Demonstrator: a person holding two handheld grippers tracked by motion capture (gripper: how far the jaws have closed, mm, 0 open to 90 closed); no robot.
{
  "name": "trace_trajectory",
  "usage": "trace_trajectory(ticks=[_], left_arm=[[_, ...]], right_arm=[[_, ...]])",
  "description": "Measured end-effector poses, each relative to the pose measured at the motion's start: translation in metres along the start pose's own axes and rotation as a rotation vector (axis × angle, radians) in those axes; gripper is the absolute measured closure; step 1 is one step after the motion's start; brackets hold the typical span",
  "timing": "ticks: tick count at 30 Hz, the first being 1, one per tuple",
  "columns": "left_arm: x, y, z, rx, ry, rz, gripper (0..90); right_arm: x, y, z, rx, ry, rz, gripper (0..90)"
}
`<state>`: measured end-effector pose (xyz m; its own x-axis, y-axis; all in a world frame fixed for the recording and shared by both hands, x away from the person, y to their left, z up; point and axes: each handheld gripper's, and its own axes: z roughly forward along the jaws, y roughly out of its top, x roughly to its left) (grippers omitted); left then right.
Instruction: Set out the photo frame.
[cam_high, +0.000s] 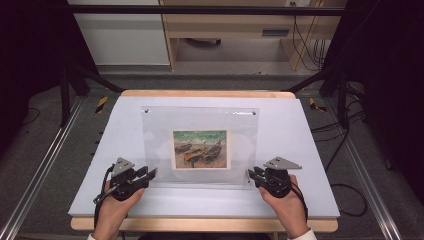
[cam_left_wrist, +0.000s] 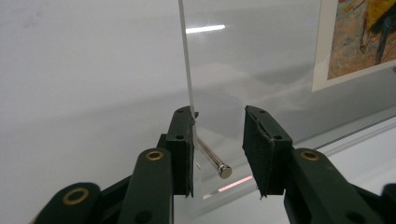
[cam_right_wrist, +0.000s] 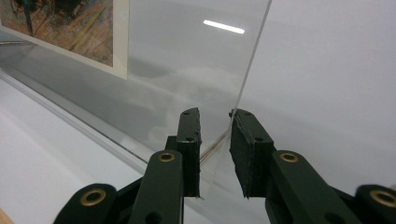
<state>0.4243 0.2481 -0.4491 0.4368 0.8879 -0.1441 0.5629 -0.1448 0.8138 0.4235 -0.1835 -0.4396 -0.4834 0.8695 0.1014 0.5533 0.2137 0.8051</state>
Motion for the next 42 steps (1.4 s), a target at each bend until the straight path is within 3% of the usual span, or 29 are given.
trace_trajectory(ticks=[42], left_arm=[[-0.0031,-0.0071,-0.0044,0.034,-0.008,0.034,63.4]], right_arm=[[0.0047,-0.0094,-0.0047,0.013,-0.004,-0.028,73.5]])
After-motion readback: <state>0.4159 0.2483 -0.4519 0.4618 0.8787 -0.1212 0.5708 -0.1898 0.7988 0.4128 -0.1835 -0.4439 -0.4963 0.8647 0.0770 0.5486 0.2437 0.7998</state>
